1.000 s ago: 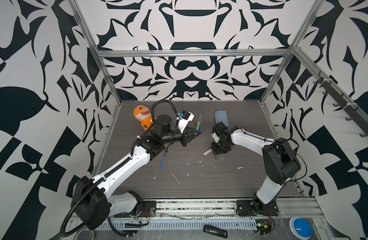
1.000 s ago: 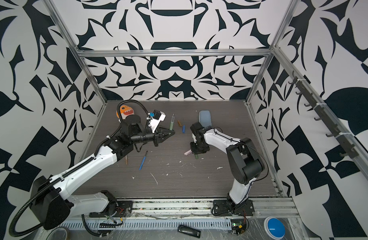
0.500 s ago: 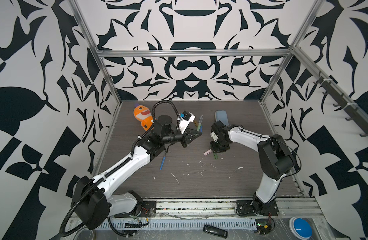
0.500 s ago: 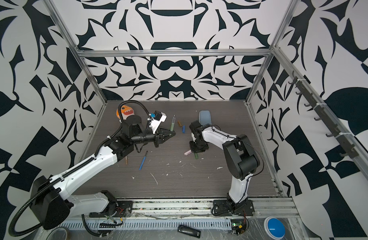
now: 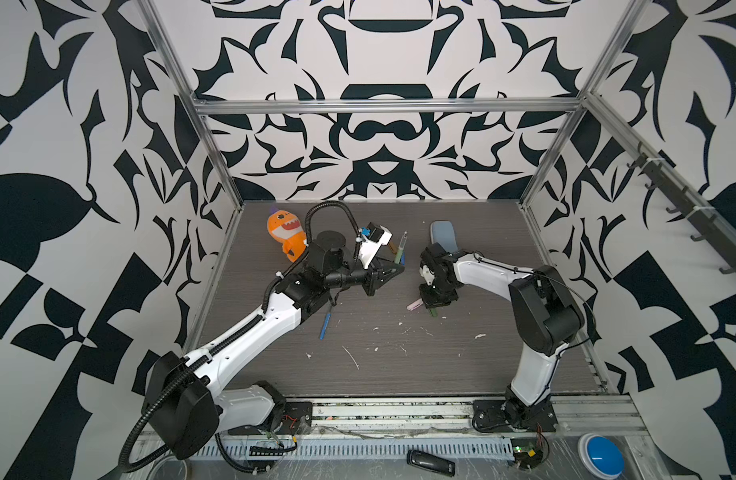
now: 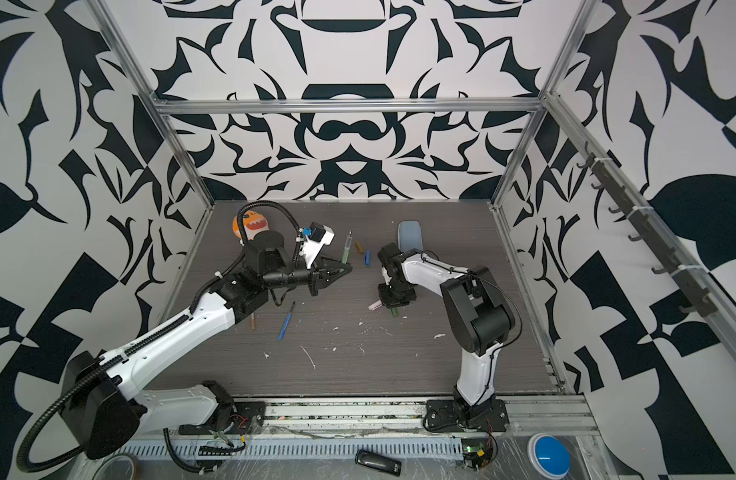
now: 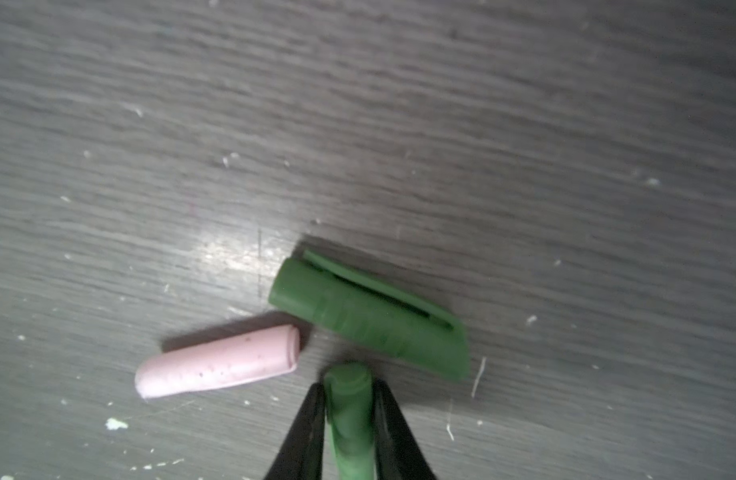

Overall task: Insert the pens into the pen caps
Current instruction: 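Close the right gripper on the green cap and lift it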

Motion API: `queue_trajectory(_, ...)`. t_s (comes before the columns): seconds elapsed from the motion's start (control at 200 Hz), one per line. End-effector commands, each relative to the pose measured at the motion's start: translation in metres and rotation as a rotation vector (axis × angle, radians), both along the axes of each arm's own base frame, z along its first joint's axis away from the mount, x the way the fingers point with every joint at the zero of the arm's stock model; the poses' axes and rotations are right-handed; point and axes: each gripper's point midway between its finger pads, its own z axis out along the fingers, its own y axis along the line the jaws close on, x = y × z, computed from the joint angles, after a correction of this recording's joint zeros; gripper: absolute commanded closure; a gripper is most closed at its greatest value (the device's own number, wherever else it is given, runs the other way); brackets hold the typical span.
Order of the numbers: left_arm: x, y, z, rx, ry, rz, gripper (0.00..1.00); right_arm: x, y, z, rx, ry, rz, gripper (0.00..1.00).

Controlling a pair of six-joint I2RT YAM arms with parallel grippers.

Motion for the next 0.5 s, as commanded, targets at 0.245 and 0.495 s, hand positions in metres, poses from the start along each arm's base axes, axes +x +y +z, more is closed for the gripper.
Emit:
queue_trajectory(0.245, -0.004, -0.003, 0.009, -0.004, -0.018, -0.026, 1.0, 0.001, 0.001, 0.006, 0.018, -0.012, -0.027, 0.87)
queue_trajectory(0.495, -0.003, -0.003, 0.008, -0.002, -0.019, -0.021, 1.0, 0.005, 0.005, 0.037, 0.084, -0.089, -0.069, 0.88)
